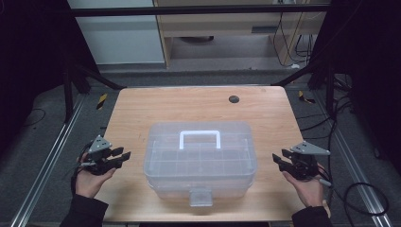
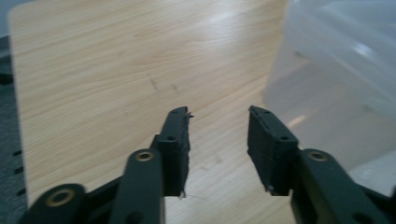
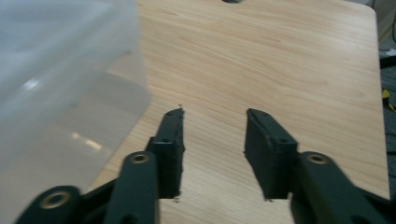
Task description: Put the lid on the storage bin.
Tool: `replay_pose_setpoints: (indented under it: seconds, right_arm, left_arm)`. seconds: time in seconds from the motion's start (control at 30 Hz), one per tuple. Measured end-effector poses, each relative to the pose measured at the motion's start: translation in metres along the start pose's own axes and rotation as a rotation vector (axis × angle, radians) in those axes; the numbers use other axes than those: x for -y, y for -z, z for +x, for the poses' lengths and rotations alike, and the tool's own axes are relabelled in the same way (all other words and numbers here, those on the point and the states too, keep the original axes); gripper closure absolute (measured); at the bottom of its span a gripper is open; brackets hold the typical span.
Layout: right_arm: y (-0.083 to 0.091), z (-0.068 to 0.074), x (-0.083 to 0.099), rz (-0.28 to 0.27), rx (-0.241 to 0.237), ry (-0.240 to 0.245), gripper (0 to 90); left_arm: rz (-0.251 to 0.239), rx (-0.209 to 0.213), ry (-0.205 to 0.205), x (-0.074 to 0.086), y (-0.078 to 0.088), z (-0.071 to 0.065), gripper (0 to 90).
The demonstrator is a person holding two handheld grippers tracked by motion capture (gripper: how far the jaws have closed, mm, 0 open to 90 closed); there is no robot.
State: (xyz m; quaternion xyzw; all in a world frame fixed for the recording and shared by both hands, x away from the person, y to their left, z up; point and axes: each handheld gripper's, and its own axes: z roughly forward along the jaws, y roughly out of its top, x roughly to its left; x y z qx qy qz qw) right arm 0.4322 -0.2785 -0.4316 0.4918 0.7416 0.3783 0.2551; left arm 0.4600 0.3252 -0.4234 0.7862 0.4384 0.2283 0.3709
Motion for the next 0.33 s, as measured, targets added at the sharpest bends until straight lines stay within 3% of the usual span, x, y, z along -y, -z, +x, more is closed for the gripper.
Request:
replay_pose_setpoints:
  seconds: [0.07, 0.33]
  right_arm:
    - [-0.003, -0.008, 0.005, -0.004, 0.018, -0.023, 44.6]
    - [-0.006, -0.030, 0.018, -0.021, 0.070, -0.074, 28.1]
  left_arm:
    - [-0.014, -0.020, 0.012, 0.004, -0.001, 0.005, 49.4]
    - [-0.012, -0.055, 0.067, 0.015, -0.005, 0.019, 39.1]
